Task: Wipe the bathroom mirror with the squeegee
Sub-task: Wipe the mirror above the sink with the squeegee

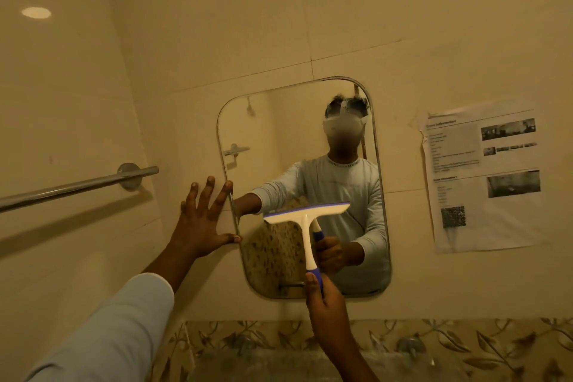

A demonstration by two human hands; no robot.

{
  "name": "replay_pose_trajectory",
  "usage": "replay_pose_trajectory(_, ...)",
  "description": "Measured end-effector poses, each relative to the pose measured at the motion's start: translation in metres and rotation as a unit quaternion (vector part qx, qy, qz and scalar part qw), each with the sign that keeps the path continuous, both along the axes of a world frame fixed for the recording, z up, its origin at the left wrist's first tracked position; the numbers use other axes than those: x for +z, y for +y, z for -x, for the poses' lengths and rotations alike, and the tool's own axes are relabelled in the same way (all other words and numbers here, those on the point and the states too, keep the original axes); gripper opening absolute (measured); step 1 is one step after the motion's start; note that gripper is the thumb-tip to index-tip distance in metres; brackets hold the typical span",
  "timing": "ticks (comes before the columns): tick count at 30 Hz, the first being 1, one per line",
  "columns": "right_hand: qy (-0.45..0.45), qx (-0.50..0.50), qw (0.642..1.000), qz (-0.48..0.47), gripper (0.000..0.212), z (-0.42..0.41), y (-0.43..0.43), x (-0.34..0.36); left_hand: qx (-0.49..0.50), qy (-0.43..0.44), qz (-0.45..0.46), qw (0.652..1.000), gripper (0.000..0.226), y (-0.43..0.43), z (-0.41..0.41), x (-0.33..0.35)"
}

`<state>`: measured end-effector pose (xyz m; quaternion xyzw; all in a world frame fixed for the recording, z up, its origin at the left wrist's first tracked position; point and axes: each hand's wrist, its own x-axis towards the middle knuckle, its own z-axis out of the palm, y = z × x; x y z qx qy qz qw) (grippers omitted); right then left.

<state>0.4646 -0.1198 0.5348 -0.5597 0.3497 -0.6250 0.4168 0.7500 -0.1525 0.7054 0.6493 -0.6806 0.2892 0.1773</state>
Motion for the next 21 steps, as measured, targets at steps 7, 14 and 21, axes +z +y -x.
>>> replay_pose_trajectory(7, 0.033, -0.025, 0.997, -0.062, 0.036, 0.000, 0.012, -0.048, -0.006, 0.008, -0.001, 1.000, 0.137, 0.000, 0.000, 0.000)
replay_pose_trajectory(14, 0.059, -0.053, 0.988, -0.133, 0.033, -0.002, 0.014, -0.086, -0.004, 0.008, 0.002, 1.000, 0.139, 0.000, 0.000, 0.000)
replay_pose_trajectory(21, 0.055, -0.089, 0.978, -0.181, 0.027, -0.003, 0.029, -0.099, -0.002, 0.008, 0.000, 1.000, 0.139, 0.000, 0.001, 0.001)
